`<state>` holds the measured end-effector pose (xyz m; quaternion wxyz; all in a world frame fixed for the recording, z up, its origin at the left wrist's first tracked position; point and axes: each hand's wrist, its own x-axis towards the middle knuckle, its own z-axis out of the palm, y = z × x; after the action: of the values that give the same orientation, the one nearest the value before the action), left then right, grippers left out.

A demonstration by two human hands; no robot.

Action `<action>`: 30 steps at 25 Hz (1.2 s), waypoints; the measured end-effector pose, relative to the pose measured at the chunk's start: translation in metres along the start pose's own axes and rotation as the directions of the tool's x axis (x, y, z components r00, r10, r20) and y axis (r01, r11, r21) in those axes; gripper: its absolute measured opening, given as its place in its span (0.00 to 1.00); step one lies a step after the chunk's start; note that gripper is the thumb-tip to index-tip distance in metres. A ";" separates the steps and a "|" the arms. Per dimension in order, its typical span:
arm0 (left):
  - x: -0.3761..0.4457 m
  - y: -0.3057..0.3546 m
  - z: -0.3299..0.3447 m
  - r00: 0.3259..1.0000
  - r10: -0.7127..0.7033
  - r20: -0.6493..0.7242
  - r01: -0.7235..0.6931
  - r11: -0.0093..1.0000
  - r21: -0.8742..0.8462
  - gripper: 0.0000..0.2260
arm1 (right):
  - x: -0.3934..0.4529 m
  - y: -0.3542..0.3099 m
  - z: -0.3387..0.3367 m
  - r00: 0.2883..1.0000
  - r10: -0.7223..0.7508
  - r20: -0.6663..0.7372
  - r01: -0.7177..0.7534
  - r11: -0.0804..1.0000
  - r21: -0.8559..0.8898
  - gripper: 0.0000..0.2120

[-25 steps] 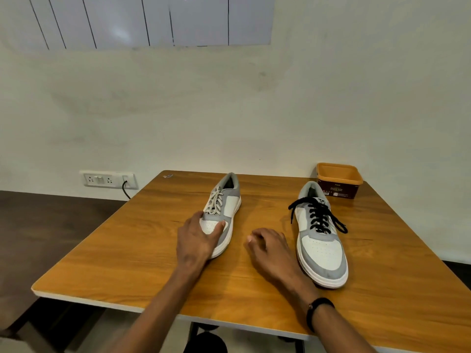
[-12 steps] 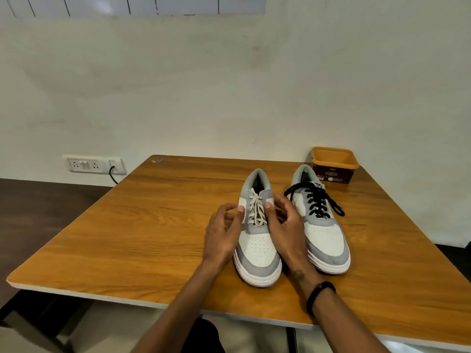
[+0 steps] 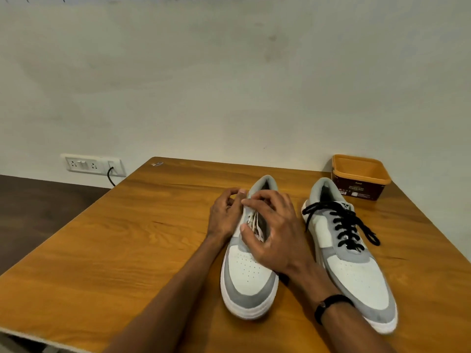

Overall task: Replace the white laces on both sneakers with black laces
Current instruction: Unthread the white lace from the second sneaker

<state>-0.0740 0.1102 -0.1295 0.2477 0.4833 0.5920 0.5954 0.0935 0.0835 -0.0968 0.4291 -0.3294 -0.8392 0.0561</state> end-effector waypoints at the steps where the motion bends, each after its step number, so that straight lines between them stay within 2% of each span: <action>1: 0.000 -0.002 -0.001 1.000 0.005 0.015 -0.004 0.998 -0.063 0.14 | 0.003 0.002 0.002 1.000 -0.004 0.021 0.004 1.000 0.005 0.21; 3: 0.001 -0.002 -0.002 0.998 0.015 0.064 -0.004 0.984 -0.176 0.14 | 0.006 0.006 0.004 0.999 -0.016 0.048 0.015 1.000 0.019 0.19; 7: 0.001 0.015 0.000 0.993 0.048 0.110 -0.014 0.957 -0.288 0.13 | 0.002 0.010 -0.002 0.999 -0.019 0.036 0.015 0.994 0.111 0.22; 9: -0.002 0.023 0.000 0.993 0.081 0.089 -0.048 0.945 -0.324 0.10 | 0.005 0.015 -0.001 0.999 -0.015 -0.030 0.019 0.993 0.117 0.16; 11: -0.005 0.021 -0.001 0.981 0.182 0.066 -0.155 0.942 -0.298 0.07 | 0.006 0.018 -0.001 0.995 -0.015 -0.103 0.026 0.994 0.108 0.10; 13: -0.007 0.020 -0.002 0.963 0.258 0.075 -0.233 0.942 -0.242 0.06 | 0.007 0.019 -0.003 0.989 0.003 -0.145 0.016 0.992 0.126 0.08; 18: -0.011 0.029 -0.008 0.943 0.307 0.129 -0.275 0.937 -0.217 0.08 | 0.008 0.020 -0.010 0.983 0.100 -0.151 -0.067 0.976 0.207 0.05; 21: -0.013 0.029 -0.011 0.928 0.319 0.194 -0.281 0.939 -0.200 0.10 | 0.003 0.017 -0.015 0.998 0.030 -0.057 -0.017 0.976 0.218 0.10; 23: -0.013 0.028 -0.012 0.927 0.301 0.224 -0.258 0.945 -0.204 0.11 | 0.002 0.014 -0.014 1.000 -0.008 -0.026 0.012 0.990 0.139 0.12; 25: -0.013 0.029 -0.012 0.926 0.292 0.237 -0.243 0.946 -0.215 0.11 | 0.002 0.014 -0.011 0.997 -0.003 -0.074 0.009 0.996 0.083 0.08; 30: -0.013 0.031 -0.015 0.917 0.315 0.246 -0.277 0.945 -0.176 0.10 | 0.002 0.015 -0.011 0.993 0.044 -0.112 -0.027 0.988 0.150 0.03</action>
<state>-0.0728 0.0865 -0.1013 0.2658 0.6259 0.4301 0.5938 0.1081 0.0945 -0.0940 0.4991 -0.3143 -0.8005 0.1067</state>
